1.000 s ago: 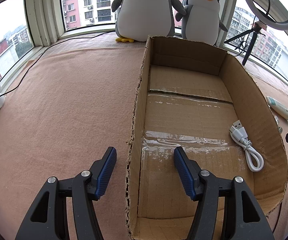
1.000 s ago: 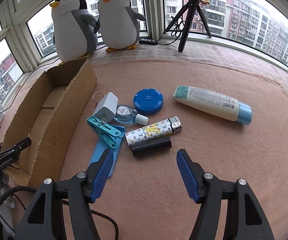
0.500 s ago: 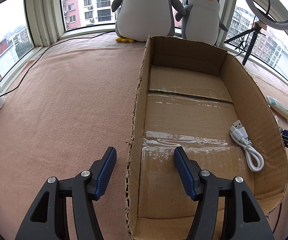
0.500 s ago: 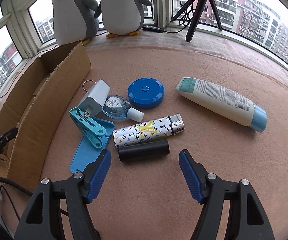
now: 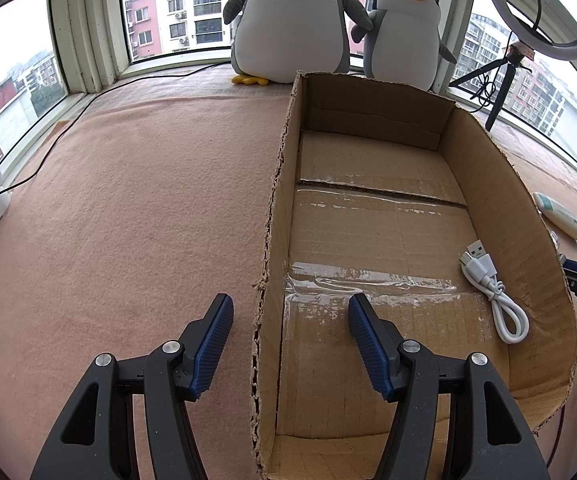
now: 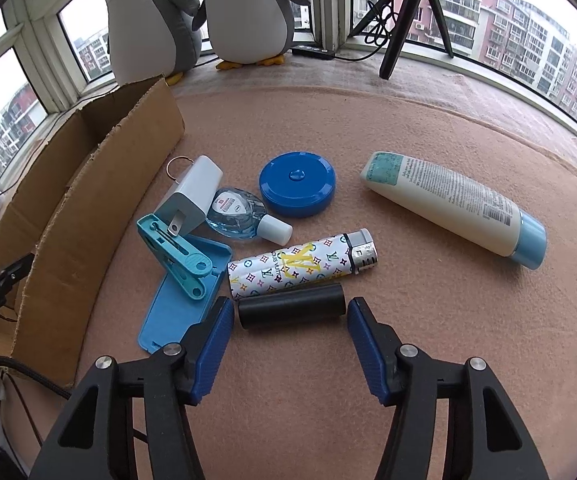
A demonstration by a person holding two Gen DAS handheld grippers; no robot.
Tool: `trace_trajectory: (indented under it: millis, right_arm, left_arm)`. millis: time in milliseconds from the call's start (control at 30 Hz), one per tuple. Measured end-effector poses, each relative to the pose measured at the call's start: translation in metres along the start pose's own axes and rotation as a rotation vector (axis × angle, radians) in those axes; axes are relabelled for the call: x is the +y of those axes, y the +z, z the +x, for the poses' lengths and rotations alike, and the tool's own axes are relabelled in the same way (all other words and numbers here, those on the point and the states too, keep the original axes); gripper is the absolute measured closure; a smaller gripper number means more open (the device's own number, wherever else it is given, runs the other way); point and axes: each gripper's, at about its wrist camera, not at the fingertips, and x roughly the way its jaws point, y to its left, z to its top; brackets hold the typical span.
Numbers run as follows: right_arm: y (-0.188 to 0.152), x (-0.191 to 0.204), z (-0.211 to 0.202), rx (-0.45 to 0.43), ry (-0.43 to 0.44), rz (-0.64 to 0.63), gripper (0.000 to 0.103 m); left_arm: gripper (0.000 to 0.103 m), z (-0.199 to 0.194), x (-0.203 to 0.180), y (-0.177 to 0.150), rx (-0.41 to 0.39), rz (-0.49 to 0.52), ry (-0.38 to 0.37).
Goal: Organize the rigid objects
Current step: 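Move the right tool to the black cylinder and grasp it, then carry the black cylinder into the box and release it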
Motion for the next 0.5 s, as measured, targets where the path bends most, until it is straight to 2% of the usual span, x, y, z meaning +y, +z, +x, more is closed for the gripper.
trace_trajectory:
  millis: [500]
  right_arm:
    - [-0.003, 0.009, -0.016, -0.022, 0.014, 0.007, 0.054]
  left_arm:
    - [0.038, 0.0, 0.0, 0.0, 0.0, 0.003, 0.001]
